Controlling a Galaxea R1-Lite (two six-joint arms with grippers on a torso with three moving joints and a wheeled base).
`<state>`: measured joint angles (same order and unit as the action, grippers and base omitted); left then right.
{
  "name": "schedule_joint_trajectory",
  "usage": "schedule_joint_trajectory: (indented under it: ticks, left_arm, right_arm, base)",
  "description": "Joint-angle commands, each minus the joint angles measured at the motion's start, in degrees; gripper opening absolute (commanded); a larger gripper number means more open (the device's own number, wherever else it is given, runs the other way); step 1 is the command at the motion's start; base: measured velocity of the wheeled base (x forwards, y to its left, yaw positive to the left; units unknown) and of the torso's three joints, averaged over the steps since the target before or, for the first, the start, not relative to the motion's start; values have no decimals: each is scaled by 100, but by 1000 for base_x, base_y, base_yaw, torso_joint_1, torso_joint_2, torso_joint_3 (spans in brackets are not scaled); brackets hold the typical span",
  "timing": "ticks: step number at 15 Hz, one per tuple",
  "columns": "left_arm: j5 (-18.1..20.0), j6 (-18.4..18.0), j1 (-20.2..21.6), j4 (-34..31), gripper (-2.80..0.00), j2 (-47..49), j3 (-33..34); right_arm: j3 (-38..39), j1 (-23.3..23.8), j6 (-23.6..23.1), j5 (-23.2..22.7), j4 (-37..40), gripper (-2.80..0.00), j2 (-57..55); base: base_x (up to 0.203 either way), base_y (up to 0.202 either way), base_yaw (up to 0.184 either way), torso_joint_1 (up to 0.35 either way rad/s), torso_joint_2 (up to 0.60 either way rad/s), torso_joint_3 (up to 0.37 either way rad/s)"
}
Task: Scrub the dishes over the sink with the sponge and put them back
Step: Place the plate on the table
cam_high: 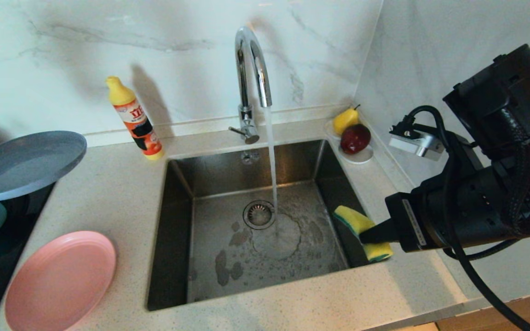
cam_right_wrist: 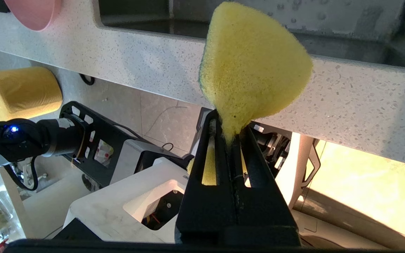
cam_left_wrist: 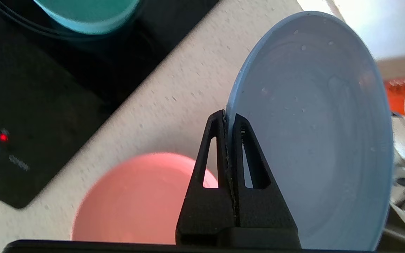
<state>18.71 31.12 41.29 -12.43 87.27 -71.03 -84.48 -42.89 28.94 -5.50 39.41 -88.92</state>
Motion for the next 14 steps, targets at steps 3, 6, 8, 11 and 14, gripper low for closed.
schedule_joint_trajectory:
  ticks: [3,6,8,11,14]
  left_arm:
    - [20,-254,54,413,-280,689,-3]
    - [54,-492,55,823,-280,1258,-165]
    - [293,-552,55,947,-280,1634,-477]
    - [535,-617,53,970,-280,1977,-766]
    - [539,-901,46,977,-280,2333,-876]
  right_arm:
    - [2,0,24,-13,14,-280,-82]
    - [-3,5,24,-21,14,-280,-158]
    - [-7,0,24,-21,14,-280,-196]
    - [2,0,24,-30,-36,-280,-196]
    - [19,0,24,-65,-74,-280,-205]
  base:
    - [0,0,0,0,0,0]
    - [0,0,0,0,0,0]
    - [0,0,0,0,0,0]
    - [0,0,0,0,0,0]
    - [0,0,0,0,0,0]
